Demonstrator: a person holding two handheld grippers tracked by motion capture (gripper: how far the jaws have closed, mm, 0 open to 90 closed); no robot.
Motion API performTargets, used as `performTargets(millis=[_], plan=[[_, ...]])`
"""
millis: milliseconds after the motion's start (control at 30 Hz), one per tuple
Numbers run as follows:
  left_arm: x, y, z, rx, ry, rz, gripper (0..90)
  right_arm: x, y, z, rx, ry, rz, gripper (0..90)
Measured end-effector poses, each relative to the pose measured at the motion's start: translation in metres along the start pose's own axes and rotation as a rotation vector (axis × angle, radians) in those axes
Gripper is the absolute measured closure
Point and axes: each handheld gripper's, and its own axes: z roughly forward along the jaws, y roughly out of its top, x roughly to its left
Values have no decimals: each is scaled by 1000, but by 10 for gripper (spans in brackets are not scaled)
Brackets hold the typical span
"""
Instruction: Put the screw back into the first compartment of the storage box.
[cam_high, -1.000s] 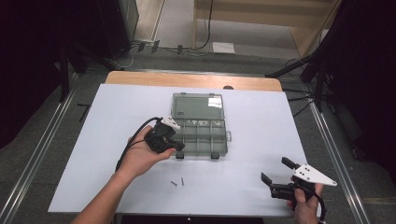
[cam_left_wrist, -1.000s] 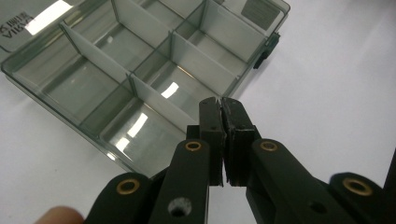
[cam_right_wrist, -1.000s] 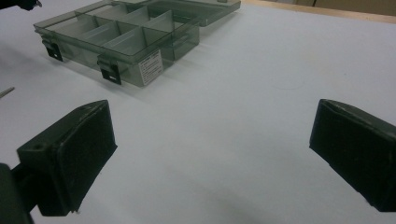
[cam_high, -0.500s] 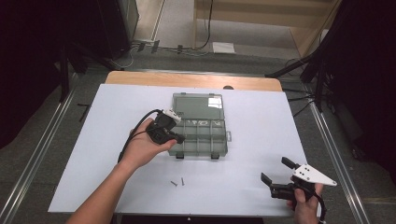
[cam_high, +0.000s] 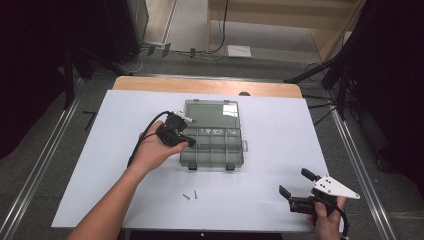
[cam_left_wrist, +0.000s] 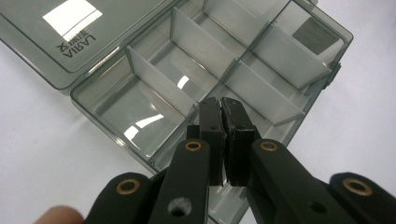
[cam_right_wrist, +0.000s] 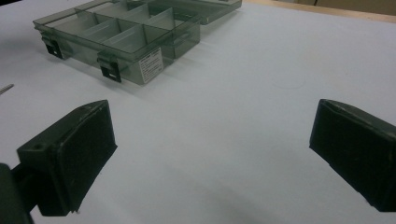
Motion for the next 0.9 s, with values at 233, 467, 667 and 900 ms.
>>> performTargets(millis=[233, 467, 667, 900], plan=[[6, 5, 4, -9, 13, -17, 880, 1, -1, 1, 9, 1, 5, 8], [15, 10, 10, 18, 37, -29, 880, 0, -1, 2, 8, -1, 6, 8], [22, 11, 18, 26, 72, -38, 879, -1, -1, 2, 18, -2, 6, 8], [30, 12, 26, 41, 107, -56, 878, -1, -1, 2, 22, -3, 12, 8]])
